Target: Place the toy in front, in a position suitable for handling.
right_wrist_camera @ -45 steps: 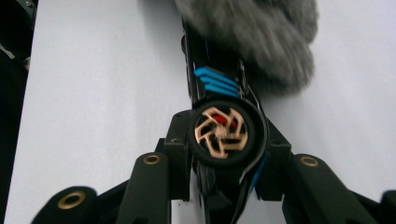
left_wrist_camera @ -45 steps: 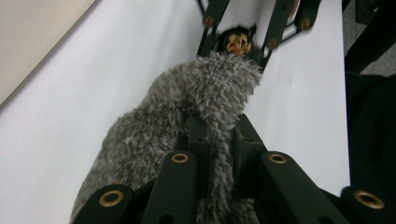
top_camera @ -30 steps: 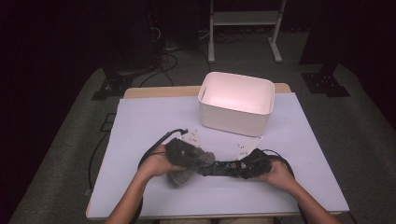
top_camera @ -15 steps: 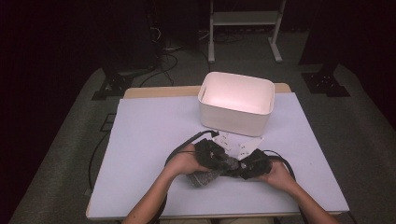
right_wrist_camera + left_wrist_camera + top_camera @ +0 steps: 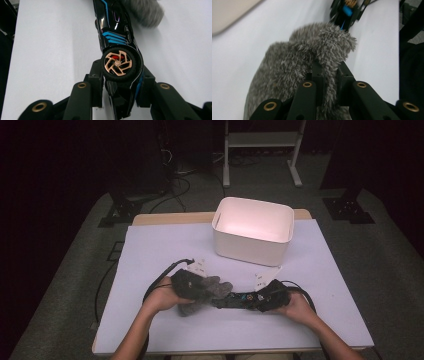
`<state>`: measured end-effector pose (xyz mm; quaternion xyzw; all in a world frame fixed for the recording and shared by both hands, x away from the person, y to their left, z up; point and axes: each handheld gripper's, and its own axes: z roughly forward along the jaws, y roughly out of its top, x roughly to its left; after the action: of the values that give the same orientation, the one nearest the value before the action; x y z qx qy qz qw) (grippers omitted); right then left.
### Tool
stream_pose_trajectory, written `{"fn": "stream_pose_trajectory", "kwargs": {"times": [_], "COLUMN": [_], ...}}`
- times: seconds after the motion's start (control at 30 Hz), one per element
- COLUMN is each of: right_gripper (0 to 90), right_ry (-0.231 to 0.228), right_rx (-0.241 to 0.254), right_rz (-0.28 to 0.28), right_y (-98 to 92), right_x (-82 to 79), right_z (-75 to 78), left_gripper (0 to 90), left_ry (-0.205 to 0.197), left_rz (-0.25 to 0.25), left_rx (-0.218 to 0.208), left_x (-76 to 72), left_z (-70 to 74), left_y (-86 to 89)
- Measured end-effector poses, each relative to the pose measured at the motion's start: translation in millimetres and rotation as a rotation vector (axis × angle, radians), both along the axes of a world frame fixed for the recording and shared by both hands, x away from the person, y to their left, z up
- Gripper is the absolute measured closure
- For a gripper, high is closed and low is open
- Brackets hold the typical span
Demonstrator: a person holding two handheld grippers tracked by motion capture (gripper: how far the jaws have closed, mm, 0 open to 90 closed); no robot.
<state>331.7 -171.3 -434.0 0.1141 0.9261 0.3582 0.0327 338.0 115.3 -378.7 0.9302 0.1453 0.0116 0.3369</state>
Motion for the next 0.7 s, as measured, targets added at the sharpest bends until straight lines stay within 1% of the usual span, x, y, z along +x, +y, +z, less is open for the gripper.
{"fn": "stream_pose_trajectory", "kwargs": {"times": [0.07, 0.1, 0.13, 0.17, 0.23, 0.27, 0.33, 0.37, 0.47, 0.53, 0.6, 0.63, 0.7], "right_gripper": [62.5, 60.9, 57.4, 56.0, 53.9, 51.9, 51.6, 51.5, 49.9, 49.5, 48.8, 47.9, 47.2], "right_ry": [0.007, 0.013, 0.014, 0.007, 0.011, -0.007, -0.012, -0.008, -0.027, -0.025, -0.028, -0.031, -0.028], "right_rx": [-0.004, -0.007, -0.002, -0.002, -0.021, -0.039, -0.084, -0.090, -0.091, -0.095, -0.117, -0.138, -0.164], "right_rz": [0.003, 0.005, 0.007, 0.009, 0.012, 0.022, 0.027, 0.028, 0.027, 0.032, 0.043, 0.054, 0.063], "right_y": [0.9, 1.7, 3.1, 5.1, 11.3, 14.8, 20.9, 21.0, 22.1, 25.2, 31.7, 36.3, 42.9], "right_x": [0.8, 1.6, 2.4, 3.2, 3.8, 3.9, 4.7, 5.6, 6.8, 7.6, 7.7, 7.9, 9.1], "right_z": [0.7, 1.3, 1.9, 3.0, 5.7, 7.5, 11.4, 12.1, 15.7, 19.4, 21.5, 21.9, 21.2], "left_gripper": [80.3, 80.3, 80.3, 80.1, 80.0, 80.0, 80.0, 80.0, 80.0, 80.0, 80.0, 80.0, 80.0], "left_ry": [0.016, 0.023, 0.026, 0.026, 0.027, 0.031, 0.035, 0.037, 0.041, 0.043, 0.048, 0.048, 0.054], "left_rz": [0.014, 0.012, 0.009, 0.009, 0.009, 0.013, 0.019, 0.017, 0.010, 0.009, 0.001, 0.001, -0.016], "left_rx": [-0.016, -0.019, -0.021, -0.025, -0.033, -0.042, -0.047, -0.051, -0.064, -0.070, -0.077, -0.083, -0.095], "left_x": [0.4, 0.8, 1.2, 1.7, 3.9, 4.9, 5.9, 6.1, 5.5, 5.7, 4.6, 4.3, 4.3], "left_z": [-5.2, -7.3, -9.6, -11.2, -12.4, -12.8, -12.7, -12.8, -14.4, -14.9, -15.5, -16.0, -17.2], "left_y": [5.0, 4.8, 3.1, 0.9, -1.6, -2.5, -3.0, -3.4, -6.0, -8.0, -11.4, -12.6, -15.4]}}
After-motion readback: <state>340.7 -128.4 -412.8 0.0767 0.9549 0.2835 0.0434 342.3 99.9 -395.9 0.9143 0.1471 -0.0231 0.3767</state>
